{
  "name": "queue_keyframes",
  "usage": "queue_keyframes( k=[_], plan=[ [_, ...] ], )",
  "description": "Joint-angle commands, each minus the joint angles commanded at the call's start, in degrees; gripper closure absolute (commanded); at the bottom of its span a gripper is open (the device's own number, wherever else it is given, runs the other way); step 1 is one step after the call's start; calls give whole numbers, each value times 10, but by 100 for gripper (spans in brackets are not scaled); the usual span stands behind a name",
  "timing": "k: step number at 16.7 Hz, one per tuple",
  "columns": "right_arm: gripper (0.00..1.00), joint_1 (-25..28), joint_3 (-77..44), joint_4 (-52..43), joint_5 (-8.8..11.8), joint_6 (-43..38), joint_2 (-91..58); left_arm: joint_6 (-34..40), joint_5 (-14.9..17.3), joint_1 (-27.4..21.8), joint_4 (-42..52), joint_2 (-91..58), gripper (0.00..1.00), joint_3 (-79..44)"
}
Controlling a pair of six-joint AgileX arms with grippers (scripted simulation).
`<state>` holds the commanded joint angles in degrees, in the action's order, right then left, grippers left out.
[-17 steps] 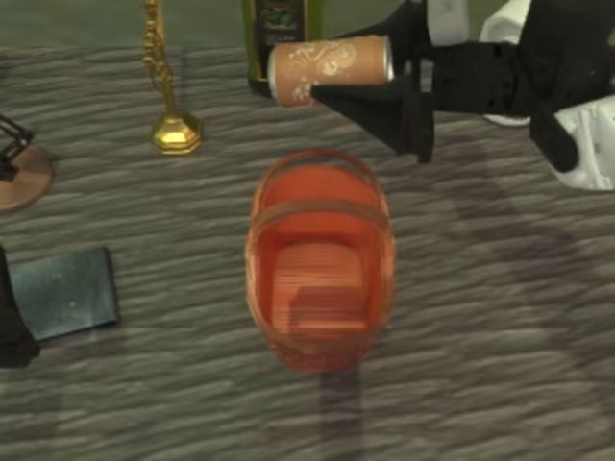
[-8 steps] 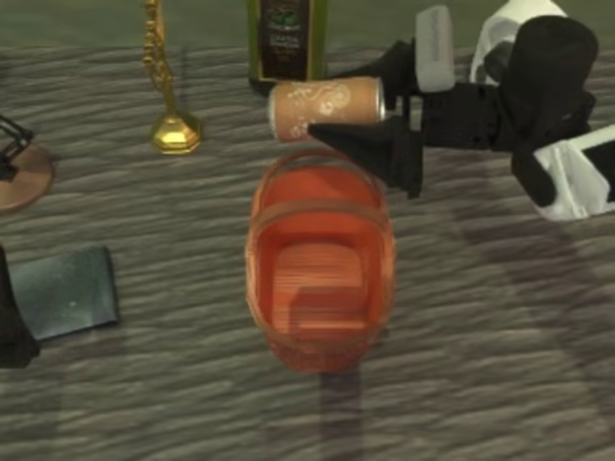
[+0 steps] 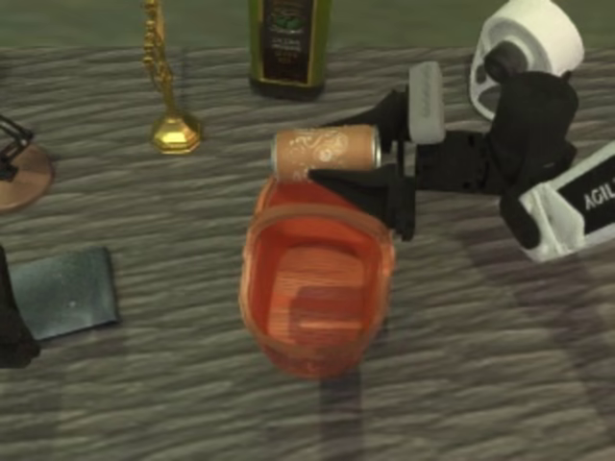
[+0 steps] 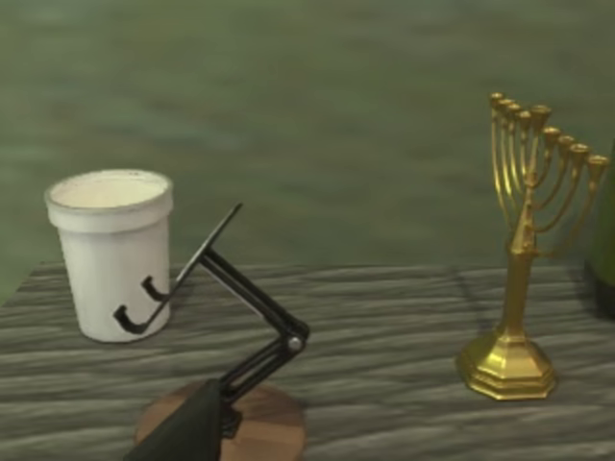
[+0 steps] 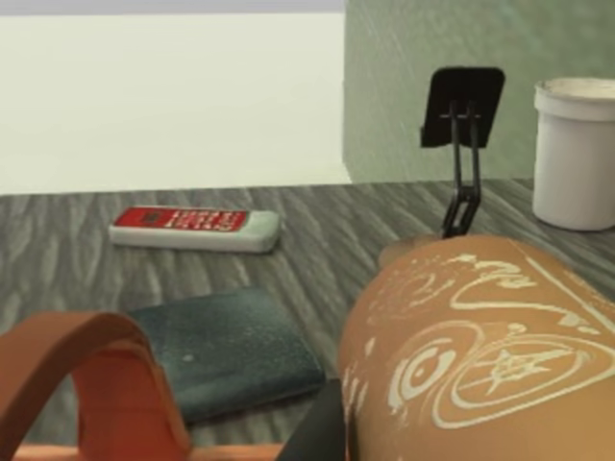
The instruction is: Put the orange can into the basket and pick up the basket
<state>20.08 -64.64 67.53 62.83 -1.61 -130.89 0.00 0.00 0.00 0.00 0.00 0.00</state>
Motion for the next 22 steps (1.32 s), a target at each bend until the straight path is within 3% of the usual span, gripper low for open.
queue_keyframes(
  k=[1,14,22],
  plan=[
    [100,0,0,0,0,0,0,0,0,0,0,0,0,0],
    [2,0,0,0,0,0,0,0,0,0,0,0,0,0],
    [0,0,0,0,0,0,0,0,0,0,0,0,0,0]
  ],
)
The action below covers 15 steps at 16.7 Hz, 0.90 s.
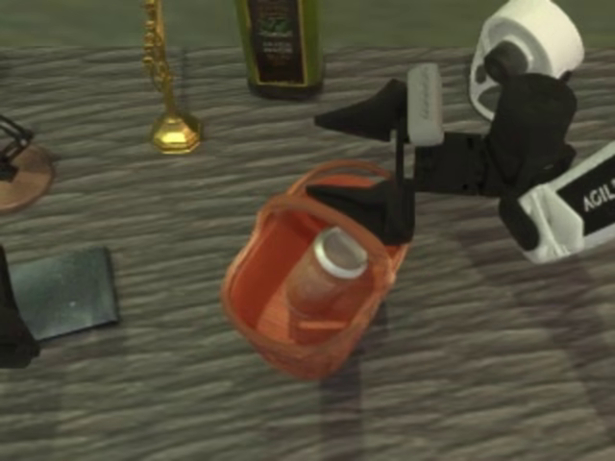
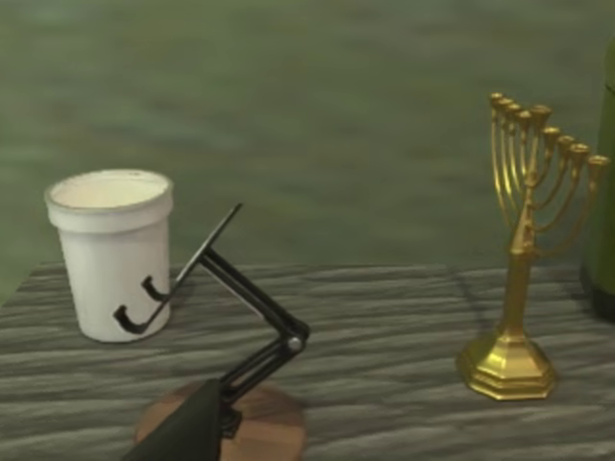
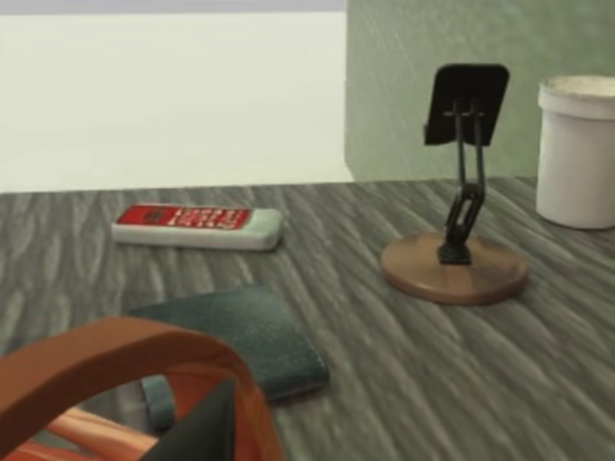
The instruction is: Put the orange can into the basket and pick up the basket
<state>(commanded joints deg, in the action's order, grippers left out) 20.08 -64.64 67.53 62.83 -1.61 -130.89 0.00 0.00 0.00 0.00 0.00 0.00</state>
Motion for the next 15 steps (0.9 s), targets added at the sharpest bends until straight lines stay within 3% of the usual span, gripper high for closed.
queue_keyframes(
  k=[4,7,11,15],
  plan=[
    [0,-4,9,-7,-6,1,16,-11,3,-8,11,-15,0,-16],
    [0,-12,50,-37,-34,7,79,-53,10,-36,56,-77,0,-78],
    [0,-38,141,-109,-109,19,217,-148,18,-92,160,-224,0,-222],
    [0,-72,258,-211,-210,29,406,-272,21,-159,296,-423,0,-414]
  ],
)
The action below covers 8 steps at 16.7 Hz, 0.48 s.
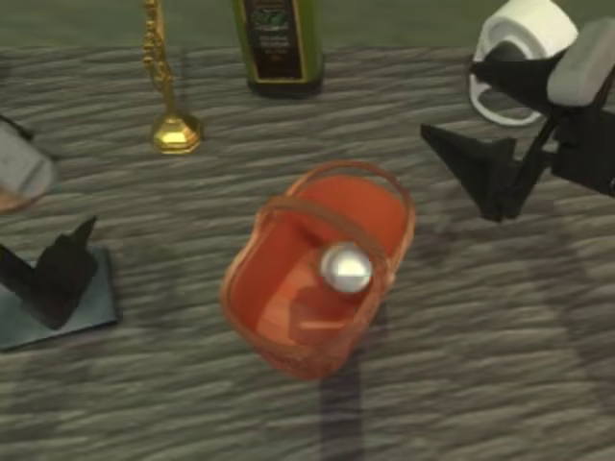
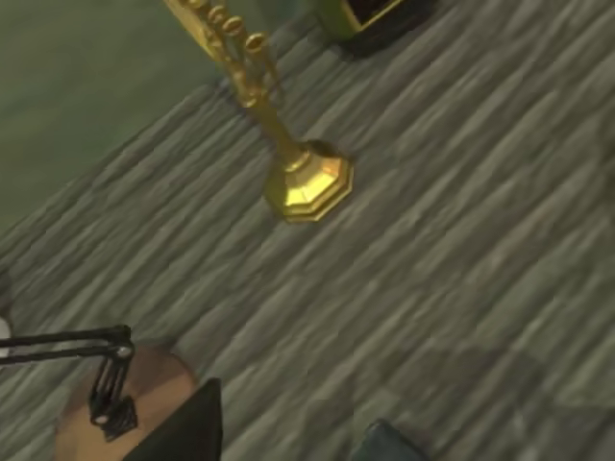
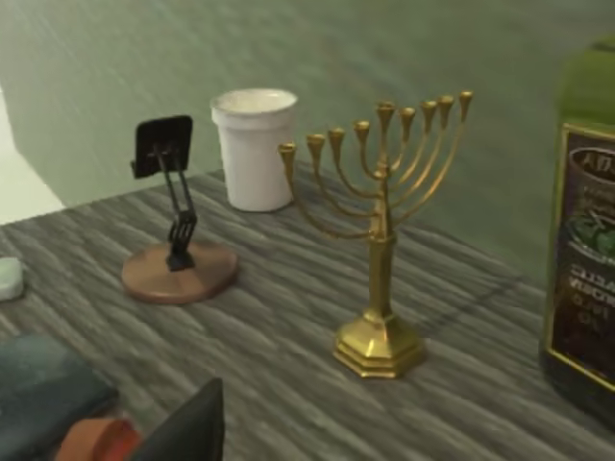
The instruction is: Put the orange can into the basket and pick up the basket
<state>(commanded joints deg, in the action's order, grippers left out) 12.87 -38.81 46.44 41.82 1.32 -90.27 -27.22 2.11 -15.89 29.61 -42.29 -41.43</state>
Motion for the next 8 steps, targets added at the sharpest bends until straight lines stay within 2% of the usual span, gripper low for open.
queue_keyframes(
  k=[8],
  plan=[
    [0,-69,231,-245,-224,3,474,-277,-7,-136,304,-453,0,-439]
  ],
)
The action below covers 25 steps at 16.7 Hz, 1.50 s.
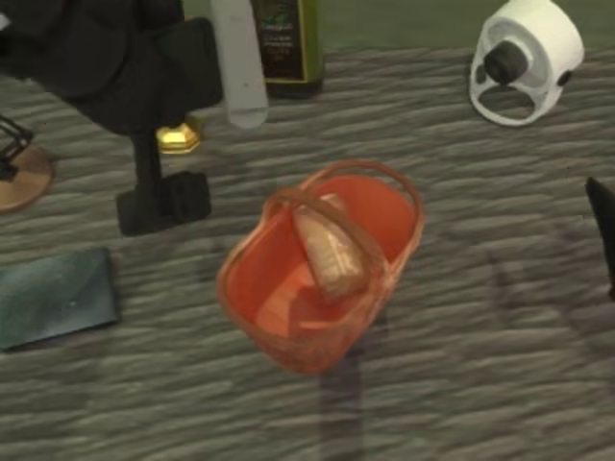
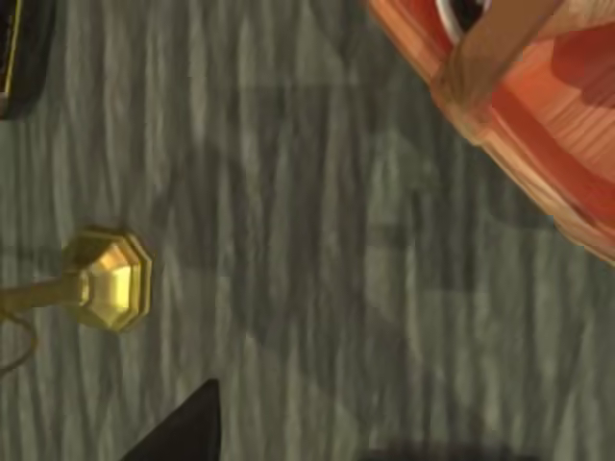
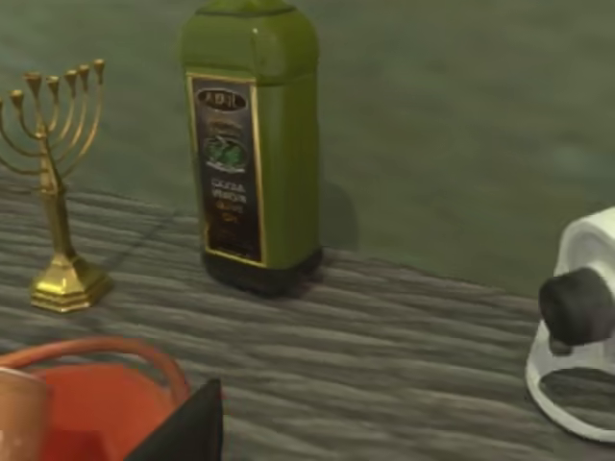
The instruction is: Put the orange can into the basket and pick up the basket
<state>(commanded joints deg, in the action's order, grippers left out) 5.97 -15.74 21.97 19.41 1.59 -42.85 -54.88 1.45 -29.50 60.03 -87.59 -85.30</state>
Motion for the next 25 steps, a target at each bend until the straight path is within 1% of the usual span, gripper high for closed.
queue_keyframes(
  k=[2,5,8,10,12,18,25],
  plan=[
    [0,-15,47,-60,-52,-3,118,-63,-3,-30,68,-105,0,-100],
    [0,-33,103,-136,-118,-8,266,-146,-8,-68,157,-241,0,-230],
    [0,-46,138,-189,-166,-13,369,-208,-12,-96,222,-341,0,-324],
    [0,-52,151,-210,-185,-15,410,-234,-14,-108,249,-383,0,-365],
    [0,-54,157,-220,-194,-16,428,-246,-15,-114,262,-403,0,-384],
    [0,-54,157,-220,-194,-16,429,-246,-15,-111,259,-402,0,-380],
    [0,-54,157,-220,-194,-16,429,-247,-15,-113,212,-395,0,-325]
  ],
)
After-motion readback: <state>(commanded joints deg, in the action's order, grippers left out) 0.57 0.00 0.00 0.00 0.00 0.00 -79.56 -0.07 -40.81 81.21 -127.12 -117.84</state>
